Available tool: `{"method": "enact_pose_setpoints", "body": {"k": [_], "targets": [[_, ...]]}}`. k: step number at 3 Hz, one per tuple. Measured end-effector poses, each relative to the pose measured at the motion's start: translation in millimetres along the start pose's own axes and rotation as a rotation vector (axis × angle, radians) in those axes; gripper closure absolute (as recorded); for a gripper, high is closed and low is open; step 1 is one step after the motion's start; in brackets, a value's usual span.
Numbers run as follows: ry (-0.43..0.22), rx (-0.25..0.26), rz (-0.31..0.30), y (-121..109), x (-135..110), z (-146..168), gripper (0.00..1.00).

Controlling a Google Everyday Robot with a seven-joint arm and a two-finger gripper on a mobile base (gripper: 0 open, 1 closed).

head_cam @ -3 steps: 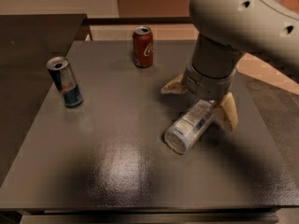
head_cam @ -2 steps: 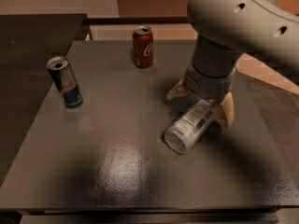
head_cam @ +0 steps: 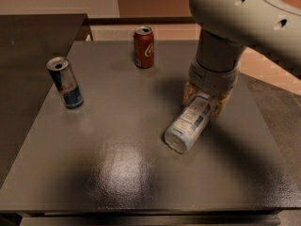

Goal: Place blue plastic bottle upright

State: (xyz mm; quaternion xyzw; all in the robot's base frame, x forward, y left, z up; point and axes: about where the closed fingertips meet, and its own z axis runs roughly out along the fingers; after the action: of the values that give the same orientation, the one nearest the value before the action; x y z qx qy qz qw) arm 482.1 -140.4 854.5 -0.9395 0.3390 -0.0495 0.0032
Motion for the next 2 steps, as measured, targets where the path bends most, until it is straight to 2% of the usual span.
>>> {"method": "enact_pose_setpoints", "body": {"k": [1, 2], "targets": [[0.036, 0.03, -0.007, -3, 5, -11, 0.87], [0.125, 0.114, -0.038, -8, 10, -27, 1.0]]}}
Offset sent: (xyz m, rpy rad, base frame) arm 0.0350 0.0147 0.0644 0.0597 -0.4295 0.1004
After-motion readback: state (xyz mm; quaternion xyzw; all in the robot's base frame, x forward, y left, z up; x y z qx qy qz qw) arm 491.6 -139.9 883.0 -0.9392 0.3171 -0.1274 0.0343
